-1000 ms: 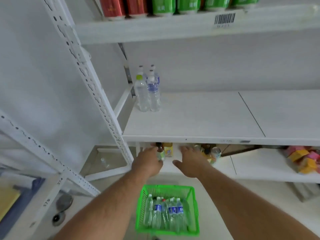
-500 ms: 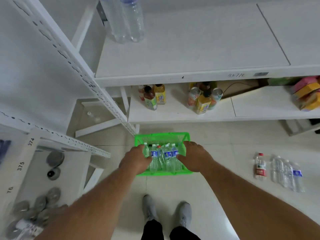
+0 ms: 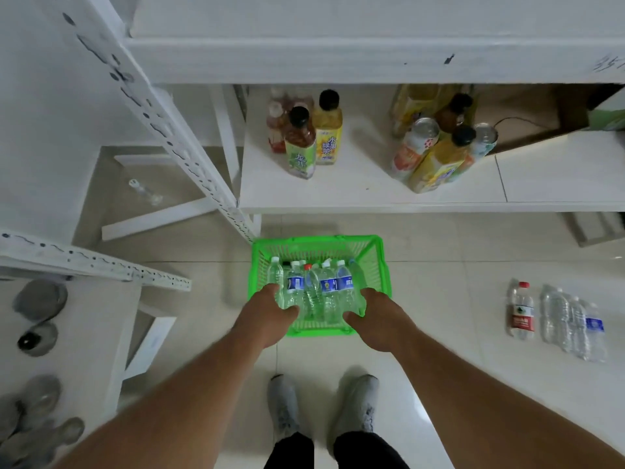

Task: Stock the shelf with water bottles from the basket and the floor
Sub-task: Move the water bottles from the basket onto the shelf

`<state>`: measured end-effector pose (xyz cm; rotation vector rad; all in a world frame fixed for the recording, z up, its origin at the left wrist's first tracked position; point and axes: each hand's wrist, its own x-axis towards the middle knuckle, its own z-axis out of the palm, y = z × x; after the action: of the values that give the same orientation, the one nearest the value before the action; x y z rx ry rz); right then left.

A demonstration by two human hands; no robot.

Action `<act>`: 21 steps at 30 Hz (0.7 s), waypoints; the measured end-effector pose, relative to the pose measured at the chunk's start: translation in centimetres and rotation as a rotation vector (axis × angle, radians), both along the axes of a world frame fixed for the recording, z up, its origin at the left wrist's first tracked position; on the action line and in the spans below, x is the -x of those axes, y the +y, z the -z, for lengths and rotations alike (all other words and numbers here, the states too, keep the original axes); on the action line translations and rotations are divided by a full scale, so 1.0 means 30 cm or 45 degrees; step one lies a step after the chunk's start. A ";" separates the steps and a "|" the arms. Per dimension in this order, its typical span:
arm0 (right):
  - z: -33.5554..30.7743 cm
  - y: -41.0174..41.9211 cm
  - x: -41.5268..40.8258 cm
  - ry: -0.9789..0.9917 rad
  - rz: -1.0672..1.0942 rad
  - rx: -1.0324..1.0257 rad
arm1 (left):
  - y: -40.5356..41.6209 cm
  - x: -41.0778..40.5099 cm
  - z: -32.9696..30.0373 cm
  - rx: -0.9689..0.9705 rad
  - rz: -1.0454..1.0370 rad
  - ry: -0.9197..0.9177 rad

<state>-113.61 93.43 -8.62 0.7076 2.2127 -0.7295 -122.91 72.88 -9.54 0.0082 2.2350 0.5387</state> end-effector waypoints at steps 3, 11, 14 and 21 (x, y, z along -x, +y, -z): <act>0.192 0.003 0.056 -0.008 0.059 0.034 | 0.017 0.029 0.184 -0.022 -0.080 -0.024; 0.804 0.018 0.127 -0.044 0.240 0.082 | 0.065 0.058 0.745 -0.004 -0.228 -0.040; 1.015 0.010 0.136 -0.049 0.275 0.066 | 0.071 0.060 0.943 0.026 -0.244 -0.037; 1.354 -0.005 0.212 0.108 0.369 0.044 | 0.093 0.065 1.312 0.122 -0.279 -0.038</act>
<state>-119.96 93.28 -49.24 1.0098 2.1913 -0.9535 -124.87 75.67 -48.89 -0.2950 2.2434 0.5441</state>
